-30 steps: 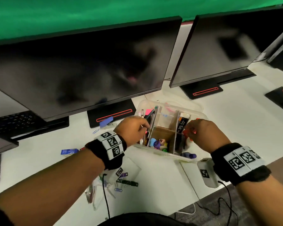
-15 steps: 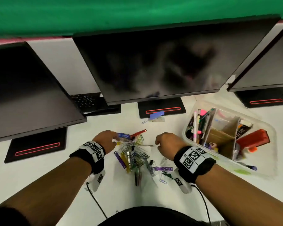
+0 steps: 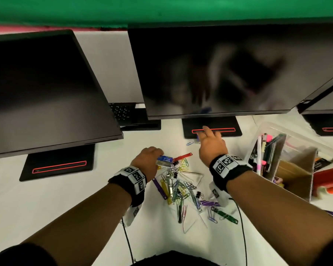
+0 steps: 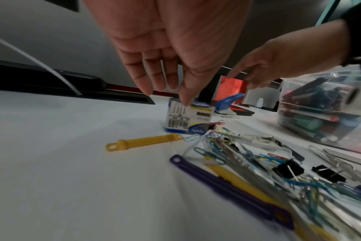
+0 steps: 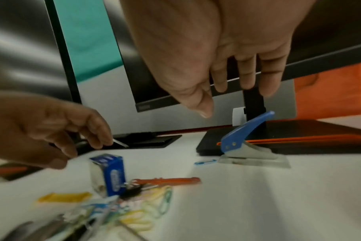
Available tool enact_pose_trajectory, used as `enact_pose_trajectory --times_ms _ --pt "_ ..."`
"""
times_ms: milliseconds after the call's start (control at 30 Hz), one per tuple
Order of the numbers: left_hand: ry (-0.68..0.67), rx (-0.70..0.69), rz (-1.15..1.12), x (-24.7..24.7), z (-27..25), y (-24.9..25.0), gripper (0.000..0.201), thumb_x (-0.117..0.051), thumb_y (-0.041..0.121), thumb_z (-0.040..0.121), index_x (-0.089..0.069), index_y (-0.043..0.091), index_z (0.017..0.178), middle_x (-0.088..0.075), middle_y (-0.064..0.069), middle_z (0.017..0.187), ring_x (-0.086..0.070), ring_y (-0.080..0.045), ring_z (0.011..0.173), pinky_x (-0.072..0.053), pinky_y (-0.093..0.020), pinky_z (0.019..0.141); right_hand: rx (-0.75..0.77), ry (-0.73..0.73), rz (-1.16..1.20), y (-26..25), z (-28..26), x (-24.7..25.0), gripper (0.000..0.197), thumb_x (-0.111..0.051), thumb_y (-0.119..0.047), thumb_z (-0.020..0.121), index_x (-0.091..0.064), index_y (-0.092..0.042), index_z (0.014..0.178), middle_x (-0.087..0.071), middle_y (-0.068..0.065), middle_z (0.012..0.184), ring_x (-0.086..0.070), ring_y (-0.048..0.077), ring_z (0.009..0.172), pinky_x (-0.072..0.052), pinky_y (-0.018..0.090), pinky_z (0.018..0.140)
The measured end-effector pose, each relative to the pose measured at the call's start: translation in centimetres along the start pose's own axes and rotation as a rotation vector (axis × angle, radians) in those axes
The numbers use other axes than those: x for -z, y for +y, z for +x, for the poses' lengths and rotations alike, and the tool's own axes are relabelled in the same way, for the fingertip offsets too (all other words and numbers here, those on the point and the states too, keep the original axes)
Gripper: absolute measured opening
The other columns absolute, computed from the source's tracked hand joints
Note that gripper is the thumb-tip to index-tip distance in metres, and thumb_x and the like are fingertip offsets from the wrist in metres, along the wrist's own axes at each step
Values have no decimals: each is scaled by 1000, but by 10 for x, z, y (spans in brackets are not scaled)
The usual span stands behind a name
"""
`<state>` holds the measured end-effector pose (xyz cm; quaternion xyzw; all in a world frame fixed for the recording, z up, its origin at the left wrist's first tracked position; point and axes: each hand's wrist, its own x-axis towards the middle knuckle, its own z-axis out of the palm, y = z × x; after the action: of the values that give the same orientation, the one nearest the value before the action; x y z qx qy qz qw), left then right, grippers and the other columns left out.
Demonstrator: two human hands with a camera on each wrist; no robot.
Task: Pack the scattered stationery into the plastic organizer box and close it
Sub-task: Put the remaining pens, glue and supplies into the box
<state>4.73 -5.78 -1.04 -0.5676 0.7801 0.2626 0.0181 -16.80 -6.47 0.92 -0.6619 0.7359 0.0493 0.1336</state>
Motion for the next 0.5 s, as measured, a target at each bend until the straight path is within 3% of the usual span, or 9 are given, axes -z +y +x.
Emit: enact_pose_trajectory --times_ms 100,167,300,433,500 --pt "-129 -53 110 -3 9 13 67 -48 -1 88 -23 20 147 -22 -2 156 -20 -19 144 -19 -29 118 22 -124 -174 1 18 -1 65 -40 -5 89 -16 -16 149 -8 0 159 -7 34 145 -24 47 115" --pt "-178 -53 194 -8 12 15 65 -44 0 90 -21 21 148 -20 -3 157 -19 -20 145 -18 -31 119 12 -189 -256 0 22 -6 63 -40 -8 91 -16 -13 149 -16 5 157 -8 36 144 -22 48 114" --pt "-179 -84 349 -12 13 16 48 -45 9 92 -37 15 138 -45 -8 141 -44 -26 129 -37 -35 107 18 -98 -321 -4 18 -16 50 -44 -12 90 -34 -9 140 -35 11 143 -32 32 132 -34 44 107" --pt "-201 -35 339 -12 15 13 42 -48 10 91 -42 15 132 -51 -8 132 -51 -26 120 -43 -35 98 -19 -50 -297 5 24 -12 56 -46 -14 92 -27 -9 144 -24 13 151 -31 33 133 -35 44 107" --pt "-193 16 291 -12 14 11 43 -48 13 92 -40 18 134 -51 -7 133 -51 -26 120 -43 -35 97 -19 -91 -320 11 31 -7 54 -48 -17 92 -30 -9 143 -33 12 147 -33 32 131 -37 43 106"
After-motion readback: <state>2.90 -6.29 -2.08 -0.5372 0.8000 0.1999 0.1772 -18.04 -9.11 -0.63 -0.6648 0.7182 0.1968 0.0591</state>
